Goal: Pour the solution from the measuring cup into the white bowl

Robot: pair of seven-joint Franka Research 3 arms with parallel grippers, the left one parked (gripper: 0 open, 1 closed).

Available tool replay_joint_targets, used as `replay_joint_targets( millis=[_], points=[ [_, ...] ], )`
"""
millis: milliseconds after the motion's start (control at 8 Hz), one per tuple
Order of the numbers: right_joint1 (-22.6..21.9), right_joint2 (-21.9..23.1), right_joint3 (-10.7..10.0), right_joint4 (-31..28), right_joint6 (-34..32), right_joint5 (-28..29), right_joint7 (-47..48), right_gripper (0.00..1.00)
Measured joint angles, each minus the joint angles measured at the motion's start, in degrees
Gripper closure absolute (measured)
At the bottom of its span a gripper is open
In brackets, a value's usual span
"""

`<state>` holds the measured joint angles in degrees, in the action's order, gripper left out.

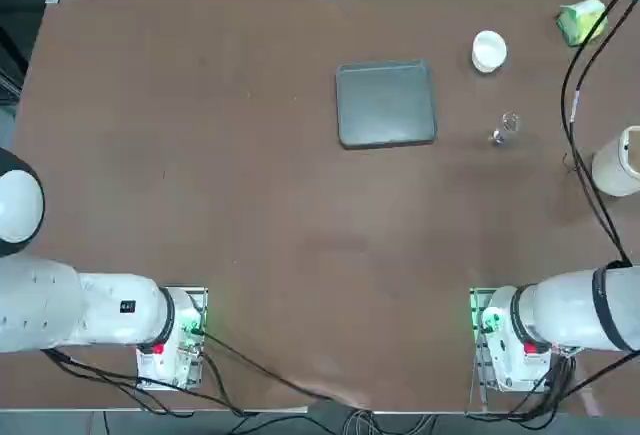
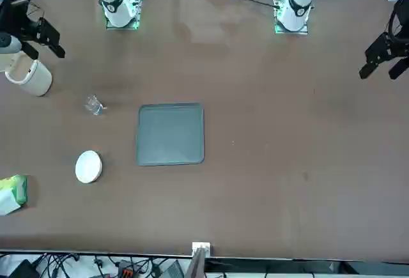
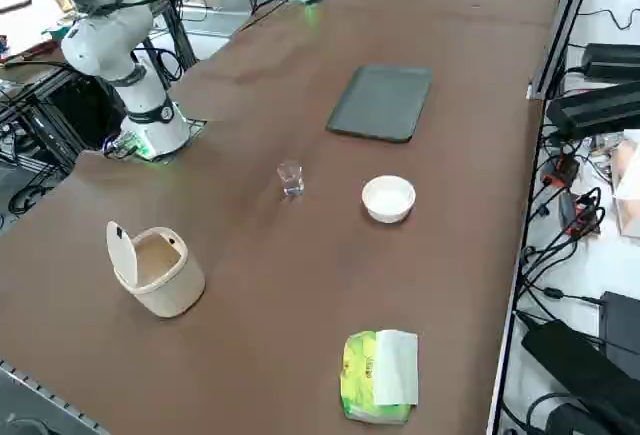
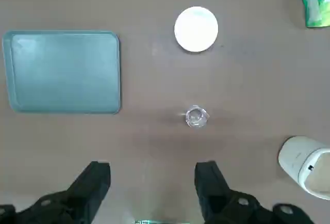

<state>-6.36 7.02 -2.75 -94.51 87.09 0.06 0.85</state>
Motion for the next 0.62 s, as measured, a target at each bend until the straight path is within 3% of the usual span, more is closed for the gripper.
replay_joint_targets(
  millis=[625],
  points=[
    [-0.18, -0.66, 0.58, 0.34, -1.23, -0.11, 0.81, 0.0]
  ],
)
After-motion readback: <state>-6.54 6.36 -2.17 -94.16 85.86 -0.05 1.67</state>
